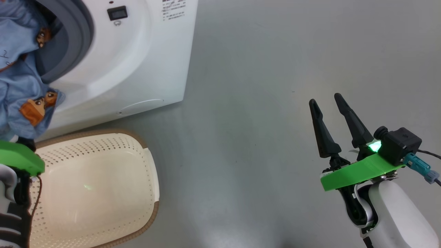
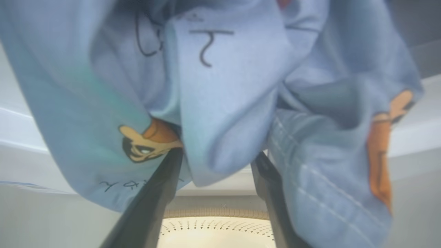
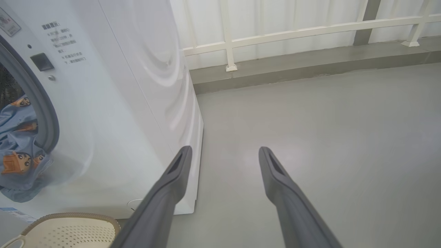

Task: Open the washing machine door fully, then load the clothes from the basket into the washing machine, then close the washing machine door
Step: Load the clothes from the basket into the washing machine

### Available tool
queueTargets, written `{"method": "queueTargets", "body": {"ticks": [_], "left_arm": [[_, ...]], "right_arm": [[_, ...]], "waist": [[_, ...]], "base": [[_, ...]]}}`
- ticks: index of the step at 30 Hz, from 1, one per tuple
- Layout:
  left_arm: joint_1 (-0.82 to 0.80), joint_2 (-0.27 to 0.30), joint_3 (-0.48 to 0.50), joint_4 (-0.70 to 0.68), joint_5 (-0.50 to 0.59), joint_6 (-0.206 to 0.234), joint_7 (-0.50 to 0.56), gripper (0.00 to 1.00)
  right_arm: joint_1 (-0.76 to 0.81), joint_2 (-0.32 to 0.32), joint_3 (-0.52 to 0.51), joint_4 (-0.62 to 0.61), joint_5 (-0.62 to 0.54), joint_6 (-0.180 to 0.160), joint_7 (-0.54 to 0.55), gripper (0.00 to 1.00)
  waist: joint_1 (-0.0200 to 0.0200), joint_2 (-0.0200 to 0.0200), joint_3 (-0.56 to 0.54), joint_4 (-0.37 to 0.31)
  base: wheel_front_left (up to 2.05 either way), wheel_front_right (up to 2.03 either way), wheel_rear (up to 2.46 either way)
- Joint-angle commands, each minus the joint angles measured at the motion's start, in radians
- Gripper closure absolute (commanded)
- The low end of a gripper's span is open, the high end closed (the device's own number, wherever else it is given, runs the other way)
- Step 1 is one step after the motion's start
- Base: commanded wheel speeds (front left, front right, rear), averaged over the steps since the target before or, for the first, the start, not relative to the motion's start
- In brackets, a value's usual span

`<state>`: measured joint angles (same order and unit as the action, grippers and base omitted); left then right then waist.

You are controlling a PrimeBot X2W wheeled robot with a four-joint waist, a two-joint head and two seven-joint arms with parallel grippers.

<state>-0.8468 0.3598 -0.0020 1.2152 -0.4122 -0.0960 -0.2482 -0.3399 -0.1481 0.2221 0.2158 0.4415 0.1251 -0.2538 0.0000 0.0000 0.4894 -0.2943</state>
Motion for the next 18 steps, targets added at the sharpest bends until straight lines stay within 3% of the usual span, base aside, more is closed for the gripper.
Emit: {"method": "queueTargets", "body": {"ticks": [1, 3, 4, 18], "left_arm": [[-0.015, 0.051, 0.020, -0.038, 0.004, 0.003, -0.013, 0.00], [-0.007, 0.047, 0.026, -0.067, 0.006, 0.003, -0.013, 0.57], [0.000, 0.044, 0.029, -0.078, 0.007, 0.002, -0.013, 1.00], [0.076, 0.002, -0.004, -0.164, 0.009, -0.033, -0.013, 1.00]], "right_arm": [[-0.008, -0.001, 0.012, -0.021, -0.005, 0.006, -0.008, 0.00], [-0.009, 0.000, 0.013, -0.018, -0.006, 0.006, -0.008, 0.00], [-0.009, 0.001, 0.014, -0.017, -0.006, 0.006, -0.008, 0.00], [0.003, 0.000, 0.029, 0.010, 0.011, 0.006, -0.008, 0.00]], "waist": [[0.0000, 0.0000, -0.003, 0.005], [0.0000, 0.0000, -0.010, 0.010], [0.0000, 0.0000, -0.015, 0.013], [0.0000, 0.0000, -0.107, 0.049]], "base": [[0.00, 0.00, 0.00], [0.00, 0.00, 0.00], [0.00, 0.00, 0.00], [0.00, 0.00, 0.00]]}}
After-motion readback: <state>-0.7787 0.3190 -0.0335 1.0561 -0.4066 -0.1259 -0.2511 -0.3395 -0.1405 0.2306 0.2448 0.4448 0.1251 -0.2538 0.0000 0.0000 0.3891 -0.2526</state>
